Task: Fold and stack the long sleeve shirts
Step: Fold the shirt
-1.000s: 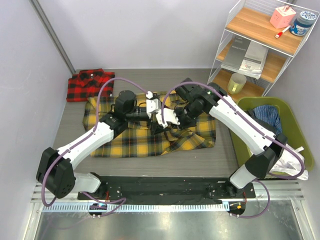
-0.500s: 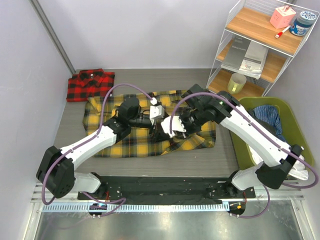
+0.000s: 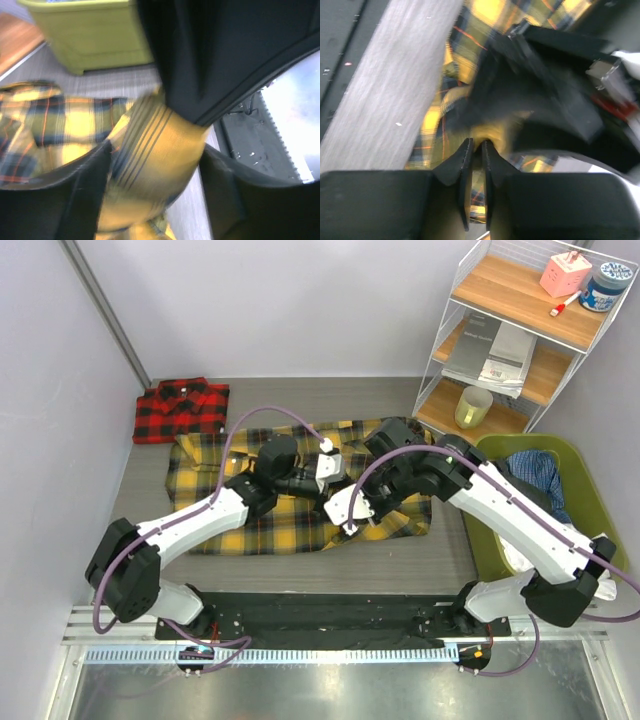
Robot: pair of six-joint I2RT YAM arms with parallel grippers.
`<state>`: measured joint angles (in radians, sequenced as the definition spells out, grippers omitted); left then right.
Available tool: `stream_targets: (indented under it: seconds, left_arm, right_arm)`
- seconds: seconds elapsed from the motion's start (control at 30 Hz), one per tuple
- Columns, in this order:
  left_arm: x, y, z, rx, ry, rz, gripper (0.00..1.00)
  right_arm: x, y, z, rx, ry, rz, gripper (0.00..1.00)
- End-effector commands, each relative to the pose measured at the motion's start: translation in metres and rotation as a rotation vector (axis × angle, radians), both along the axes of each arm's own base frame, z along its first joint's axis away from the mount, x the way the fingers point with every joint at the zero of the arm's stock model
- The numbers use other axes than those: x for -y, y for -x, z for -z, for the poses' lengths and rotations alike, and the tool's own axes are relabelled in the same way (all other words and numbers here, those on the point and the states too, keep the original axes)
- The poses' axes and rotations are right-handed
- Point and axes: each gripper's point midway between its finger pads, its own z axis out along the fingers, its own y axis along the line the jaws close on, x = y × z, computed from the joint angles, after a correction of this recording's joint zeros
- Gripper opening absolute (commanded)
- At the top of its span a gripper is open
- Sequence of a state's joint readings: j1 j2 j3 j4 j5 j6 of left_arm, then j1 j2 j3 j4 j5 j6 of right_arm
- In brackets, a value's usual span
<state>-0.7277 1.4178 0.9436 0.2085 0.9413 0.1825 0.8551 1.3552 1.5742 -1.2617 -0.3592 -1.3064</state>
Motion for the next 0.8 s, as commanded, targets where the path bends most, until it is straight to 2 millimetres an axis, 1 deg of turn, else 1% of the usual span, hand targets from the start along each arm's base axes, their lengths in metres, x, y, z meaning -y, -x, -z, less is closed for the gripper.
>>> stream_targets:
  seconds: [0.0,0.03,0.07,0.1,0.13,0.17,0.2,0.23,0.27,0.3,0.33,0.37,0.4,0.43,0.47,0.5,0.53,0.57,0.6,0.63,0.67,0.7,0.73,0.77]
  left_arm:
    - [0.001,-0.010,-0.038,0.019,0.051,-0.040,0.24]
    - [-0.004,-0.019,-0.041,-0.053,0.050,-0.108,0.09]
    - [-0.016,-0.035,-0.050,-0.082,0.072,-0.192,0.00]
    - [-0.023,-0.045,-0.054,-0.108,0.084,-0.245,0.00]
    - [-0.035,-0.064,-0.058,-0.176,0.100,-0.346,0.00]
    - [-0.042,-0.074,-0.071,-0.176,0.130,-0.399,0.00]
    - [-0.047,-0.084,-0.079,-0.191,0.151,-0.460,0.00]
    - [-0.060,-0.110,-0.087,-0.218,0.184,-0.615,0.00]
    - [-0.066,-0.124,-0.106,-0.213,0.227,-0.685,0.00]
    - [-0.070,-0.137,-0.109,-0.224,0.242,-0.749,0.00]
    - [-0.083,-0.160,-0.119,-0.243,0.290,-0.890,0.00]
    - [-0.090,-0.173,-0.135,-0.255,0.334,-0.967,0.00]
    - [-0.096,-0.191,-0.130,-0.292,0.341,-1.061,0.00]
    - [-0.109,-0.208,-0.131,-0.327,0.372,-1.184,0.00]
    - [-0.117,-0.218,-0.122,-0.363,0.354,-1.269,0.00]
    - [-0.117,-0.229,-0.128,-0.384,0.374,-1.307,0.00]
    - [-0.120,-0.235,-0.125,-0.401,0.374,-1.348,0.00]
    - [-0.128,-0.242,-0.124,-0.433,0.399,-1.410,0.00]
    - [-0.131,-0.245,-0.123,-0.455,0.404,-1.443,0.00]
    - [-0.136,-0.246,-0.123,-0.480,0.419,-1.481,0.01]
    - [-0.143,-0.248,-0.124,-0.514,0.451,-1.530,0.00]
    - [-0.145,-0.245,-0.113,-0.587,0.432,-1.563,0.00]
    - [-0.146,-0.243,-0.120,-0.615,0.453,-1.568,0.00]
    - [-0.147,-0.242,-0.118,-0.645,0.453,-1.581,0.00]
  right_arm:
    - [-0.006,-0.011,-0.030,0.120,-0.123,0.053,0.26]
    - [-0.005,-0.021,-0.037,0.170,-0.163,0.112,0.31]
    - [-0.002,-0.026,-0.040,0.192,-0.186,0.157,0.37]
    - [-0.003,-0.032,-0.037,0.182,-0.223,0.235,0.53]
    - [0.004,-0.039,-0.046,0.216,-0.256,0.314,0.60]
    - [0.006,-0.045,-0.048,0.211,-0.285,0.383,0.78]
    - [0.005,-0.052,-0.054,0.187,-0.348,0.477,0.91]
    - [0.013,-0.062,-0.060,0.201,-0.377,0.571,1.00]
    - [0.021,-0.073,-0.066,0.203,-0.412,0.651,1.00]
    - [0.025,-0.085,-0.076,0.209,-0.471,0.714,1.00]
    - [0.032,-0.094,-0.080,0.167,-0.523,0.802,1.00]
    - [0.055,-0.113,-0.084,0.165,-0.552,0.900,1.00]
    - [0.063,-0.122,-0.088,0.145,-0.583,0.944,1.00]
    - [0.067,-0.126,-0.086,0.096,-0.602,0.982,1.00]
    - [0.075,-0.135,-0.081,0.072,-0.599,1.027,1.00]
    - [0.094,-0.146,-0.079,0.062,-0.603,1.091,1.00]
    - [0.100,-0.150,-0.074,0.023,-0.611,1.126,1.00]
    - [0.103,-0.154,-0.069,-0.018,-0.614,1.139,1.00]
    - [0.118,-0.161,-0.065,-0.038,-0.621,1.190,1.00]
    - [0.120,-0.163,-0.062,-0.072,-0.622,1.202,1.00]
    - [0.117,-0.162,-0.060,-0.134,-0.633,1.185,1.00]
    - [0.118,-0.162,-0.053,-0.186,-0.619,1.192,0.99]
    - [0.121,-0.163,-0.050,-0.218,-0.622,1.190,0.98]
    - [0.118,-0.160,-0.046,-0.254,-0.618,1.159,0.95]
